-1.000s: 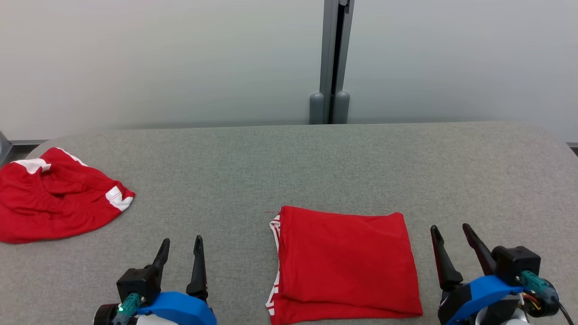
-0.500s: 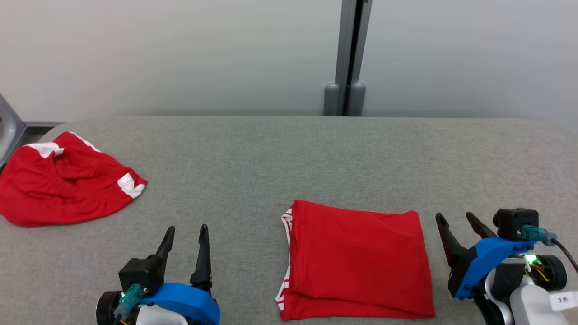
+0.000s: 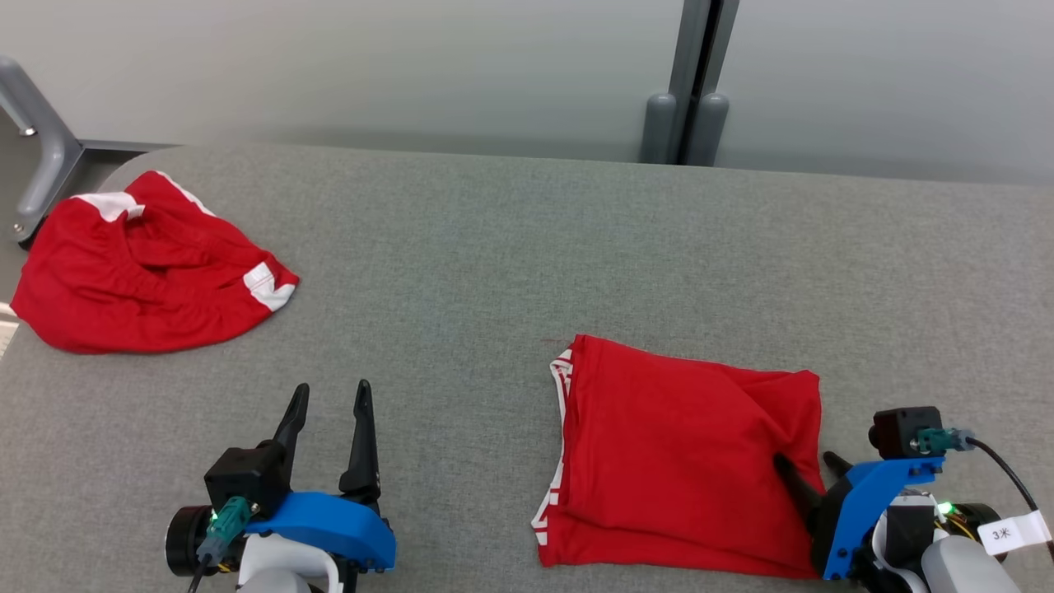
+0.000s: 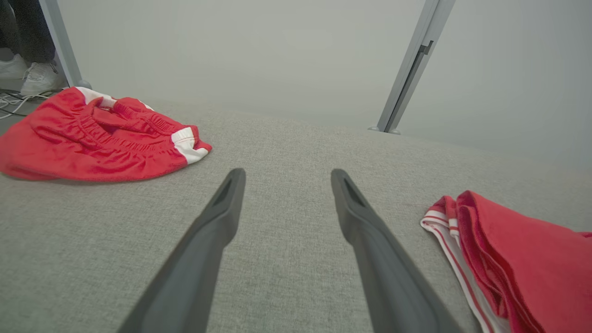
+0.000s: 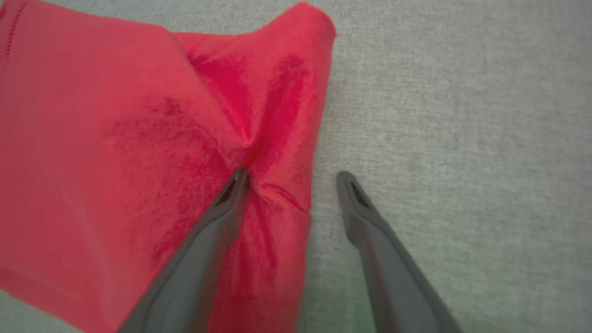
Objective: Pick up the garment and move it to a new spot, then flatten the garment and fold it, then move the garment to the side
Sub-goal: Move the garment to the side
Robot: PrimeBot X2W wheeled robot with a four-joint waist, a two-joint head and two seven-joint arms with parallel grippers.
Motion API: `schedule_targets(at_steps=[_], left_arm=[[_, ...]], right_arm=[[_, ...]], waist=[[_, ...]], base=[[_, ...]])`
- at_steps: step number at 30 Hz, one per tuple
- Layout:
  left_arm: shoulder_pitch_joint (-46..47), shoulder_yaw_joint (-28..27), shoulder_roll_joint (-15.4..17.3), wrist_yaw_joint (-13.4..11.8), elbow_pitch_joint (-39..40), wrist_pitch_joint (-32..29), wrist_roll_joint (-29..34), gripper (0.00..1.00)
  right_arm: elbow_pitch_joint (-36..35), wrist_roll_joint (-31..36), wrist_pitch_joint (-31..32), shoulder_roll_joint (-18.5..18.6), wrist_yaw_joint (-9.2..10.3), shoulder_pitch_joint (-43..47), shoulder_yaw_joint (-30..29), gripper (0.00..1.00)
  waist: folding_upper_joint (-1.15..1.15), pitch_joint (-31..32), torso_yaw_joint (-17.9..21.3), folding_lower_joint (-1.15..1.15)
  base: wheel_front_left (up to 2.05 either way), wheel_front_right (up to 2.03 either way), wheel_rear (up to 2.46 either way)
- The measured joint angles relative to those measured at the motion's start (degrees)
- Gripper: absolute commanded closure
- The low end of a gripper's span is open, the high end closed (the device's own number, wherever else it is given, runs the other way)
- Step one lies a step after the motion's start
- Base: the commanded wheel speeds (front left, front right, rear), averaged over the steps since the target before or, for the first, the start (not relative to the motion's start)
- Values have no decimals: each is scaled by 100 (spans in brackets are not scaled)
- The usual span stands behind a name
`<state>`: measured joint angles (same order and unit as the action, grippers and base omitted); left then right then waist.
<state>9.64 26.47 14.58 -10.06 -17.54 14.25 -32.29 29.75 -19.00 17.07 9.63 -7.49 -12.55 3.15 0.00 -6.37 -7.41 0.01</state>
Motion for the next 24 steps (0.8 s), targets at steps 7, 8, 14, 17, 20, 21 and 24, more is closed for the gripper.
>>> schedule_targets(at_steps=[7,8,14,17,20,21,24], left_arm=[[27,-23,8,-4,-1,22,1,0],[30,-22,9,-5,1,24,4,0],[75,-4,15,-18,98,46,71,0],[95,-8,16,-20,169,48,102,0],[136,-20,40,-30,247,51,118,0],[148,-38,55,-51,275,54,125,0],[219,-62,141,-73,352,54,171,0]], right_arm=[[326,-77,-105,82,1,-280,283,78],[364,-76,-137,100,0,-325,314,84],[474,-14,-355,159,-7,-610,388,100],[447,-7,-444,250,-5,-784,336,100],[410,22,-515,396,-3,-960,219,100],[386,33,-523,441,-2,-1014,205,100],[279,137,-580,582,-1,-1213,111,100]], waist=[[-1,-131,-67,0],[0,-136,-60,-1],[0,-221,148,0],[0,-334,382,0],[0,-473,691,0],[0,-530,816,0],[1,-723,1251,0]], base=[[0,0,0],[0,0,0],[0,0,0],[0,0,0],[0,0,0],[0,0,0],[0,0,0]])
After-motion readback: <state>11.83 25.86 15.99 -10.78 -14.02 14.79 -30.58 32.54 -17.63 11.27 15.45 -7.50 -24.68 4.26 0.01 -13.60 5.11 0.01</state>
